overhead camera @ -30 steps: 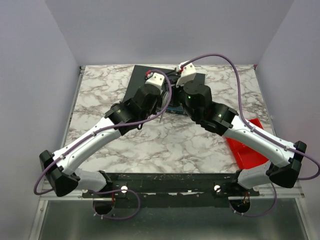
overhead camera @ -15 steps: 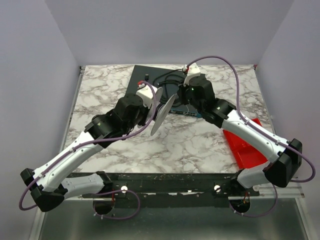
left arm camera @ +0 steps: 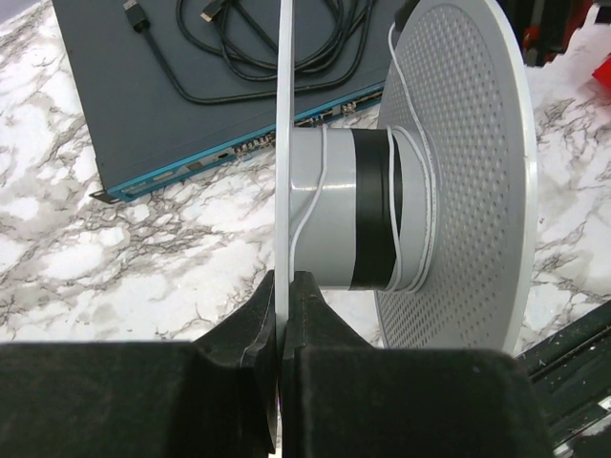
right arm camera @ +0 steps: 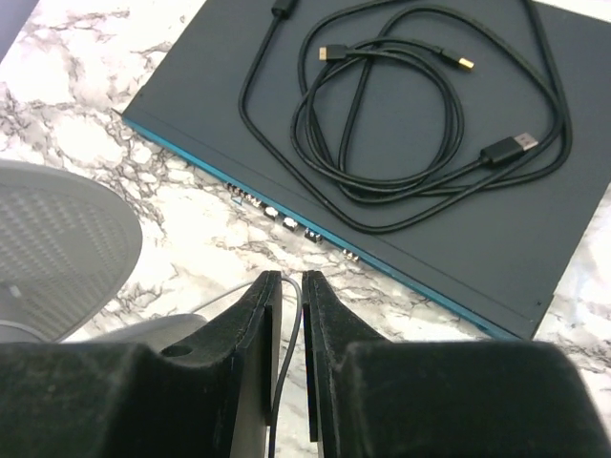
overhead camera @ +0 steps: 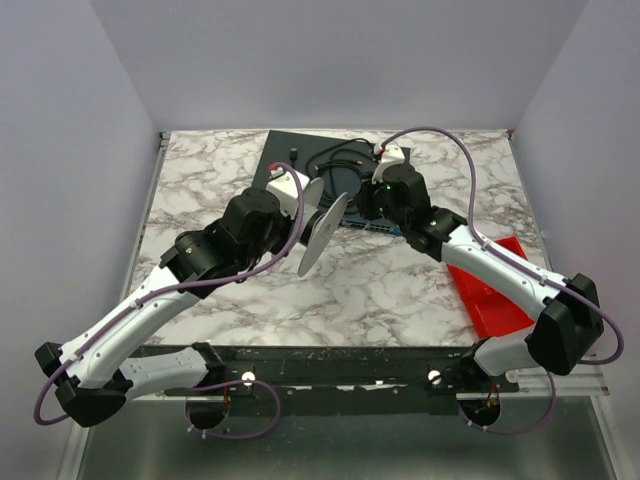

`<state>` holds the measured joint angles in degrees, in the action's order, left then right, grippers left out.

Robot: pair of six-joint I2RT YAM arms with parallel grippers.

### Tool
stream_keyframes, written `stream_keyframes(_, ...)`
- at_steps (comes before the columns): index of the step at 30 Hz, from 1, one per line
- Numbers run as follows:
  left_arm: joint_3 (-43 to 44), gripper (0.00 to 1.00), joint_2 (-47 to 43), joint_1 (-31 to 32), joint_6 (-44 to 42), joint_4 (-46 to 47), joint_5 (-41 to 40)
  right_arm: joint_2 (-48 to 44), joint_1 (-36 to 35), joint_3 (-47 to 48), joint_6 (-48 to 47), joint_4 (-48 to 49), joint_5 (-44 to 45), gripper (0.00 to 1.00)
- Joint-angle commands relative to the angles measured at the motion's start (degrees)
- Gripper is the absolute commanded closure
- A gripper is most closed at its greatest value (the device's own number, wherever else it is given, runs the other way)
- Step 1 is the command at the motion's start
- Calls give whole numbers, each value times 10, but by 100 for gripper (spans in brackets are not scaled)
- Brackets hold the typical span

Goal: Wrap the cables

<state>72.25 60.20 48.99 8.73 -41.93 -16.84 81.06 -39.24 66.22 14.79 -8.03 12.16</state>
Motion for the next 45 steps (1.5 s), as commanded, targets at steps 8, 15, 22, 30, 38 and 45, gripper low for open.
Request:
stream_keyframes(8,60,100,3,-7,37,45,-24,17,15,-56,58,70,-72,74)
stream_keyframes(15,67,100,10,-10,65,63,-57,41,15,-70,86,108,-113,74)
stream_keyframes(22,53,100,12,-16,102,90,-81,62,15,-91,130,152,-170,74)
stream_keyframes(30,23,100,-4,-16,149,135,-118,81,16,-107,175,191,-201,74)
stream_keyframes(38,3,100,-10,-16,187,163,-159,76,15,-138,213,211,-214,74)
stream_keyframes(45,-3,100,-5,-16,221,179,-177,70,9,-167,222,215,-209,75)
